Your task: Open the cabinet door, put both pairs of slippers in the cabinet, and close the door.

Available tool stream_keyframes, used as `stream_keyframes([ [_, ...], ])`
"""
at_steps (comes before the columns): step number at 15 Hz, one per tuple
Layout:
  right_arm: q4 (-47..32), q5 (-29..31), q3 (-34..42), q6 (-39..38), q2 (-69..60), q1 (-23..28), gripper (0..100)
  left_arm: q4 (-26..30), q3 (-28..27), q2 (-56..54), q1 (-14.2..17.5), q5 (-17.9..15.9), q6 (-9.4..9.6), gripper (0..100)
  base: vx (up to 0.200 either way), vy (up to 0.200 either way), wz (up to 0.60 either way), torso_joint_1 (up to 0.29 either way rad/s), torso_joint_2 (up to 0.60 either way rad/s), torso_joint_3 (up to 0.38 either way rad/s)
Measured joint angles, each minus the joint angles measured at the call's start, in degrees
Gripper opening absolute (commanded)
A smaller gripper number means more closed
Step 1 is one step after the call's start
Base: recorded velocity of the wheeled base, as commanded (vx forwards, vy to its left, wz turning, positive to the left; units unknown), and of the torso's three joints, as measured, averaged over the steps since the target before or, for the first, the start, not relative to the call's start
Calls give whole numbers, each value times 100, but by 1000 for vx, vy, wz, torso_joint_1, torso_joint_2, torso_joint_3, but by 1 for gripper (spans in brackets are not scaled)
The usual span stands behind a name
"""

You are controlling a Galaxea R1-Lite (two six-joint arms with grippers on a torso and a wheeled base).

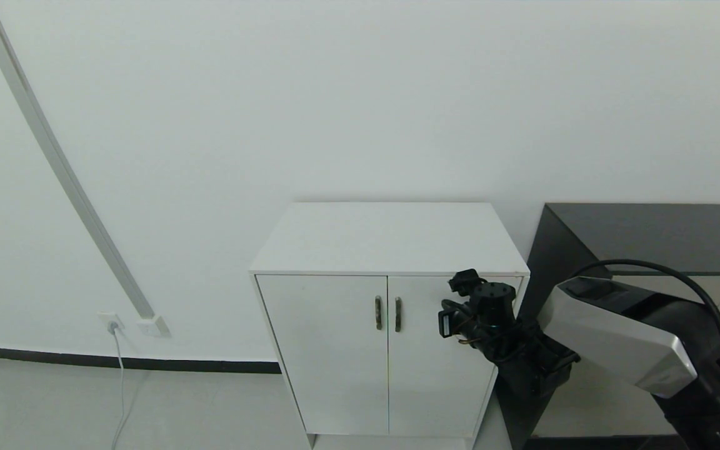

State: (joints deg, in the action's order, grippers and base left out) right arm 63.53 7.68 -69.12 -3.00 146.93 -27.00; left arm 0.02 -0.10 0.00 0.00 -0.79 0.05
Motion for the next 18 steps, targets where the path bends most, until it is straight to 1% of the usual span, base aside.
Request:
stream_keyframes([
  [7,-30,-7,-122,0,21,35,0,0,0,0,0,0,-5,0,0,0,0,0,0,0],
  [10,2,9,62,0,-71,40,0,0,0,0,0,0,-5,0,0,0,0,0,0,0],
  [13,95,4,575,7,-402,24,0,-2,0,0,0,1,-2,0,0,0,0,0,0,0],
  [15,187,6,1113,16,-755,20,0,0,0,0,0,0,-5,0,0,0,0,0,0,0],
  [18,586,4,2227,10,-1345,27,0,0,0,0,0,1,-5,0,0,0,0,0,0,0],
])
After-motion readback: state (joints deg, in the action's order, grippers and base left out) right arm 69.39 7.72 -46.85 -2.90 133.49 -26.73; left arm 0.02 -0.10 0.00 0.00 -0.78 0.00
